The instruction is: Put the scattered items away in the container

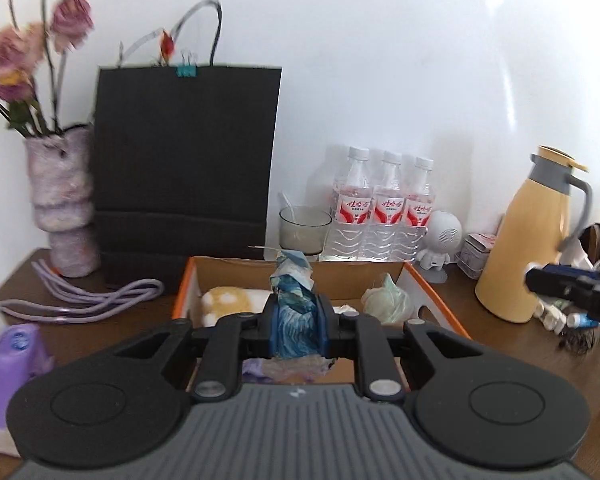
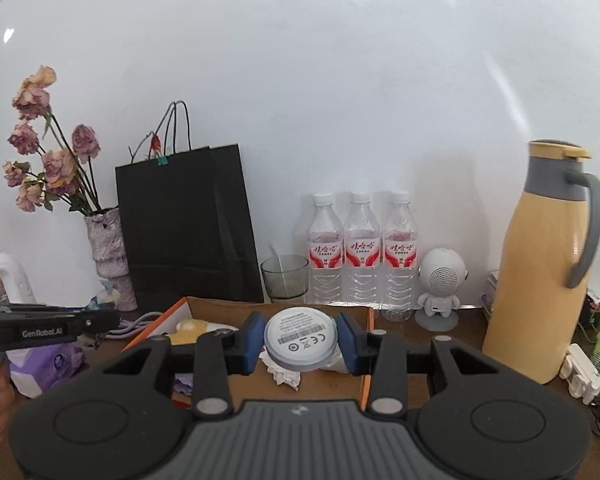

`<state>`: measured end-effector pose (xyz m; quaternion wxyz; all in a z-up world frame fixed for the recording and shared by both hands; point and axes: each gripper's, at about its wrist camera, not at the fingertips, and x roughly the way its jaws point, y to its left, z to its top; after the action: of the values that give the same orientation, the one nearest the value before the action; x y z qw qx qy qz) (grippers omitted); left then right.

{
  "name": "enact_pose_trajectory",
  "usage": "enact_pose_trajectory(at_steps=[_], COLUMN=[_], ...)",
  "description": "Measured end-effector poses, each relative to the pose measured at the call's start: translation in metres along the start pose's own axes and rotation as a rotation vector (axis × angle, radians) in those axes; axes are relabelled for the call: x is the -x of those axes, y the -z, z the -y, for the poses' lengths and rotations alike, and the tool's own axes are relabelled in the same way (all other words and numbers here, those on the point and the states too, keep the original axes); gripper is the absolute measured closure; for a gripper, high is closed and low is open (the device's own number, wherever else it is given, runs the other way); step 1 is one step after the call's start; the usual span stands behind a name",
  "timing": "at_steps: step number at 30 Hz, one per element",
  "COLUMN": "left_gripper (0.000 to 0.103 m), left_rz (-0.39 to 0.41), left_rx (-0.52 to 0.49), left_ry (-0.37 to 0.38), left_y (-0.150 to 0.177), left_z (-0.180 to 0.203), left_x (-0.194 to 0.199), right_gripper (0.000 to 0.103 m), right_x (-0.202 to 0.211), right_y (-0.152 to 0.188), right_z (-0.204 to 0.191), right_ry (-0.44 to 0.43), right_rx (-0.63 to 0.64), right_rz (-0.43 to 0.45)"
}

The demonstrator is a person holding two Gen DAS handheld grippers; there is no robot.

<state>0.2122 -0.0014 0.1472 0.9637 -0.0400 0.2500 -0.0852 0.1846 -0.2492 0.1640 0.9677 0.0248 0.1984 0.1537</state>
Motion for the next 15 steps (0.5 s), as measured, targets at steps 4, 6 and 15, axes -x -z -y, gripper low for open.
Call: enact_pose_trajectory(at_steps=[4,6,15], left_gripper=[0.084,0.084,0.048], left_rz=[-0.151,-0.226,-0.34], left_rx=[-0.045,-0.096,-0.105], left_ry=[-0.015,-0.029,-0.043], left_y=[-0.011,-0.004,0.03], left_z=[0.011,0.02,0.016], left_x=[-0.078,-0.115,-0.173], right_gripper=[0.065,0.065,0.064], right_x=[-0.093,-0.141,-0.232], right_y=[-0.016,-0.013,0.036], right_z=[0.005,0.01,-0.008], right_ry=[-0.002,-0.006,0.157], right_rx=[-0.024,-0.05,0.114], right_rz=[-0.234,-0.355,-0.591])
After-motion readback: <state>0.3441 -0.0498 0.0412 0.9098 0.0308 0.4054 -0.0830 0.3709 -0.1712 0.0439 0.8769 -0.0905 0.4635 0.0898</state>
